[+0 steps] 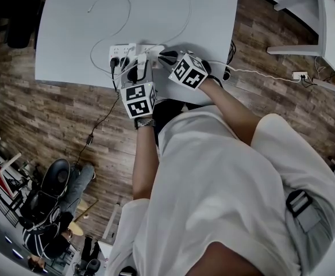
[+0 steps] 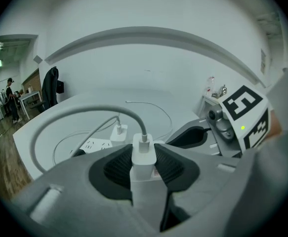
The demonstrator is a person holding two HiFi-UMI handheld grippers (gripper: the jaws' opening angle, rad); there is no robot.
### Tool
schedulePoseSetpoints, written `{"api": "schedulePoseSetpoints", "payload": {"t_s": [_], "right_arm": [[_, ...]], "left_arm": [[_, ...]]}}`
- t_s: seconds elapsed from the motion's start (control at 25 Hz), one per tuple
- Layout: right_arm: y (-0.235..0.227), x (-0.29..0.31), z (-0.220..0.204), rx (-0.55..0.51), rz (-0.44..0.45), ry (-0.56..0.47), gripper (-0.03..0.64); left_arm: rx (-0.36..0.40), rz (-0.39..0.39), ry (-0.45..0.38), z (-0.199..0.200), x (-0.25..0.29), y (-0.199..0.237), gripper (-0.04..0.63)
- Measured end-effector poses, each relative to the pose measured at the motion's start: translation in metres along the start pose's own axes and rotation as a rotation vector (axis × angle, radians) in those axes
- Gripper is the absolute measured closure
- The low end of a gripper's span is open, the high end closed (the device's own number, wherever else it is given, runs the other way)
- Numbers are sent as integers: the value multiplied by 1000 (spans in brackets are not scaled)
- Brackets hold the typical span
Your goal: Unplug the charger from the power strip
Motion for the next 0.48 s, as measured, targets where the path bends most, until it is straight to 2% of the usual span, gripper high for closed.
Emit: {"api": "schedulePoseSetpoints", "payload": {"t_s": [0.36, 0.48], "right_arm": [[1, 1, -1, -1, -3, -3, 578], [1, 0, 0, -2, -4, -2, 578]], "left_arm": [[-25, 14, -3, -6, -3, 1, 454], [-92, 1, 5, -6, -3, 4, 454]]}}
Point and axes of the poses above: the fingertips, and each gripper's own axes: x forward along the fingers, y to its left, z out of its top, the point moved 6 cm from there along -x, backward along the fingers, and after that the axes turned 14 degrees about z, right-handed, at the moved point
